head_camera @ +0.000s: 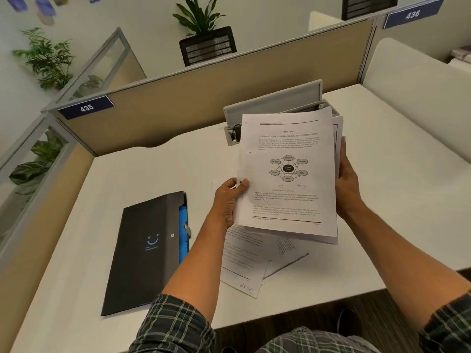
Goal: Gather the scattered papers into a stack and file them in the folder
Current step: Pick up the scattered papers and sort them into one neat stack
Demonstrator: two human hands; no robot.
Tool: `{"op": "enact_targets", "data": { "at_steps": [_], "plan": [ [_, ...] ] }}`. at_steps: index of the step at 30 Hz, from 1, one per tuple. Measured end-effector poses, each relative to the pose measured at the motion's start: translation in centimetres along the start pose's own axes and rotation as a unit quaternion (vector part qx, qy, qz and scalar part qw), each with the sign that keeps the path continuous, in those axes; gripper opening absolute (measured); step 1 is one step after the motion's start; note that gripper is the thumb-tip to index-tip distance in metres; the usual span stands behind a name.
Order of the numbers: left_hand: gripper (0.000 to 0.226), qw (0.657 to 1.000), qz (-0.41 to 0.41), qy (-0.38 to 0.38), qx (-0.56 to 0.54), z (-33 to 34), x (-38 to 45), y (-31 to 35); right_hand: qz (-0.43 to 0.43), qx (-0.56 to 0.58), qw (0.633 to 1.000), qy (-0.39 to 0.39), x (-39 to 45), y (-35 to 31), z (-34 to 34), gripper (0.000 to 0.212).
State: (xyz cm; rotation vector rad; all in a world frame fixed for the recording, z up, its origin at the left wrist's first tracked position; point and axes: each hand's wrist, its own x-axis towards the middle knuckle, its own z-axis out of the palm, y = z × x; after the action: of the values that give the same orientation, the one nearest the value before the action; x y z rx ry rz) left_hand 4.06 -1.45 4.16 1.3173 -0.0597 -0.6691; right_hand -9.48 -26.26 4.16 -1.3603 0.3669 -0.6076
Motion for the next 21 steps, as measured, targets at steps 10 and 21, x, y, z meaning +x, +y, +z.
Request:
{"op": "enact_targets", "data": {
  "at_steps": [10,21],
  "plan": [
    [0.020,0.996,0.034,-0.022,-0.084,1.2,-0.7,-0.1,0.054,0.134,0.989,-0.004,0.5,-1.2,0.6,0.072],
    [0.020,0.998,0.020,-0.025,-0.049,1.5,-0.7,-0.3,0.050,0.036,0.994,0.085,0.5,0.1,0.4,0.029]
  ]
}}
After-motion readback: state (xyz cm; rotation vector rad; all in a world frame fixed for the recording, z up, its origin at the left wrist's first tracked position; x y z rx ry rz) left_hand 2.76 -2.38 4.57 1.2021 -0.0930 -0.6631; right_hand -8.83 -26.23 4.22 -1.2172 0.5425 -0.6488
